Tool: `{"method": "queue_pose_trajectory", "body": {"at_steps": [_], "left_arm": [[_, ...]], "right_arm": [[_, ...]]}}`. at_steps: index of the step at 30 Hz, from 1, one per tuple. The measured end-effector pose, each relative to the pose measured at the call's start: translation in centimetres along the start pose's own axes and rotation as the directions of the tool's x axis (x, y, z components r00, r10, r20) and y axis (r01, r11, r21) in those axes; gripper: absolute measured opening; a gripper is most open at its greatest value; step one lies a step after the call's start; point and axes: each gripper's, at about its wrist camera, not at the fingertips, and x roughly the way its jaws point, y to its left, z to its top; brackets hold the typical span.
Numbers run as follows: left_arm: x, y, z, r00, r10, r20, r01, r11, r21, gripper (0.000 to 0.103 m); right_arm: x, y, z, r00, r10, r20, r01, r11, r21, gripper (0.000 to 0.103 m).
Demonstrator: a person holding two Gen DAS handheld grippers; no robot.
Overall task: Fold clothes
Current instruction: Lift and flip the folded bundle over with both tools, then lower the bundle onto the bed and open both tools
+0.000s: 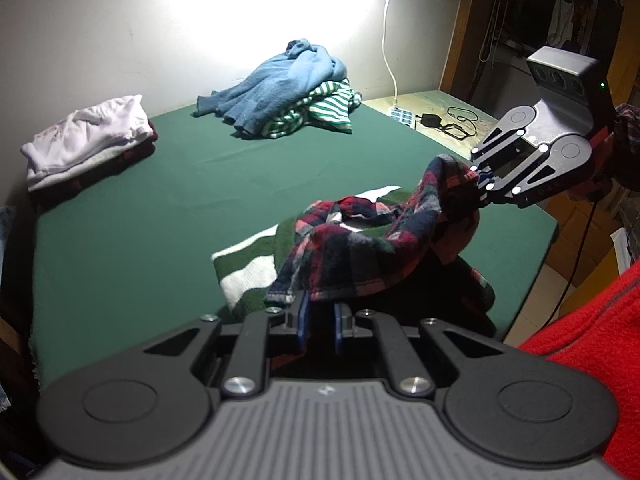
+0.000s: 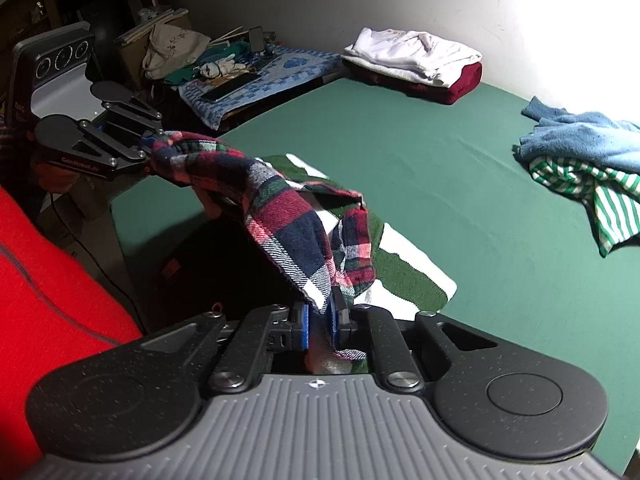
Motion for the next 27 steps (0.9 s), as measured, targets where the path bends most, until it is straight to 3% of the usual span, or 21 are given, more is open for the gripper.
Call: {"method": "queue_pose_trajectory", "body": {"at_steps": [10,13,17,19,22,25,27], "left_arm": [[0.2,-0.4,-0.7,0.999,-0.014,-0.049,0.015,1.000,0.027,0.003],[0.2,-0.9,-0.9,0.998,-0.005,-0.068,0.012,0.995,0.095,0.004],[-0.5,-1.6,-1.1,0.995,-0.005,-0.100,0.026,0.976,0.214,0.013],[-0.9,-1.3,-0.9,0.993,-0.021,-0.117,0.049,0.969,0.243,0.014],[-1.6,-0.7,-0.2,0.995,-0.014,-0.102,0.042,0.960,0.276,0.025],[-1.2,1.0,0.3,0.995,0.000,-0.100,0.025,0.969,0.248,0.049],[-0.4,3.0,0.2,0.993,0.001,-0.122,0.019,0.986,0.164,0.052]], "right_arm": [[0.1,1.8,-0.9,0.999,-0.017,-0.033,0.016,0.999,-0.034,0.011],[0.9,2.6,-1.4,0.997,-0.055,-0.053,0.050,0.994,-0.096,0.011],[1.9,3.8,-2.2,0.991,-0.108,-0.076,0.093,0.980,-0.179,0.011],[2.4,4.3,-2.6,0.987,-0.135,-0.086,0.113,0.969,-0.220,0.011],[3.1,5.1,-3.2,0.980,-0.173,-0.098,0.139,0.950,-0.280,0.012],[3.4,5.2,-3.6,0.976,-0.195,-0.093,0.158,0.939,-0.305,0.012],[3.6,5.3,-3.8,0.975,-0.207,-0.084,0.170,0.932,-0.320,0.012]]}}
